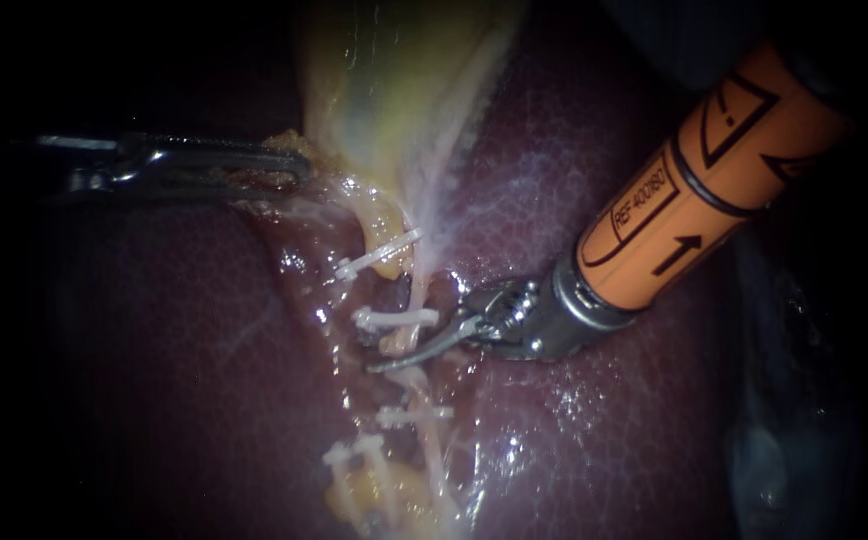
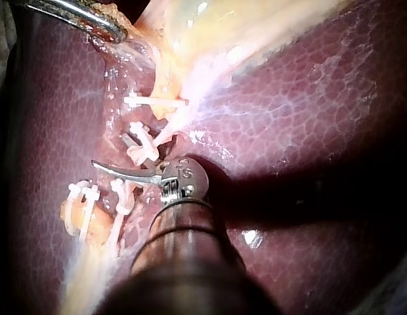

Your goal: Go to the cutting position right tube

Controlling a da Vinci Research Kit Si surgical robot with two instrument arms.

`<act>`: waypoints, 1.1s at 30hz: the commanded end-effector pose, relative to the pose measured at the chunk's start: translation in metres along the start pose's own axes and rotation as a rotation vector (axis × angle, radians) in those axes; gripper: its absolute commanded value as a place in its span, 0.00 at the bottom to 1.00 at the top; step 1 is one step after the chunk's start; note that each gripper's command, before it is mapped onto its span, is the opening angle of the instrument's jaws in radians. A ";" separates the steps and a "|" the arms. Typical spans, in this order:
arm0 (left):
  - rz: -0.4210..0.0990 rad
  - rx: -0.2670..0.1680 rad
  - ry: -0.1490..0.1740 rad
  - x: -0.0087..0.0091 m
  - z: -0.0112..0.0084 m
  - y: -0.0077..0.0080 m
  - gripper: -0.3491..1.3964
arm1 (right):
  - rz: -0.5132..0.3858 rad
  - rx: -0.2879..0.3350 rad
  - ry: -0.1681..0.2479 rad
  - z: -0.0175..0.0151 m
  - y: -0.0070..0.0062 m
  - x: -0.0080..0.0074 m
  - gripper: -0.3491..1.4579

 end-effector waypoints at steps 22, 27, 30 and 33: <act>0.000 0.000 0.000 0.0000 0.0001 0.0000 0.00 | -0.310 0.144 0.059 0.0017 -0.0047 0.0030 0.81; 0.000 0.000 0.000 0.0000 0.0002 0.0000 0.00 | -0.309 0.135 0.068 0.0024 -0.0045 0.0034 0.87; 0.000 0.000 0.000 0.0000 0.0002 0.0001 0.00 | -0.285 0.127 0.083 0.0028 -0.0045 0.0037 0.91; 0.000 0.000 0.000 0.0000 0.0003 0.0001 0.00 | -0.171 0.121 0.089 0.0031 -0.0045 0.0040 0.94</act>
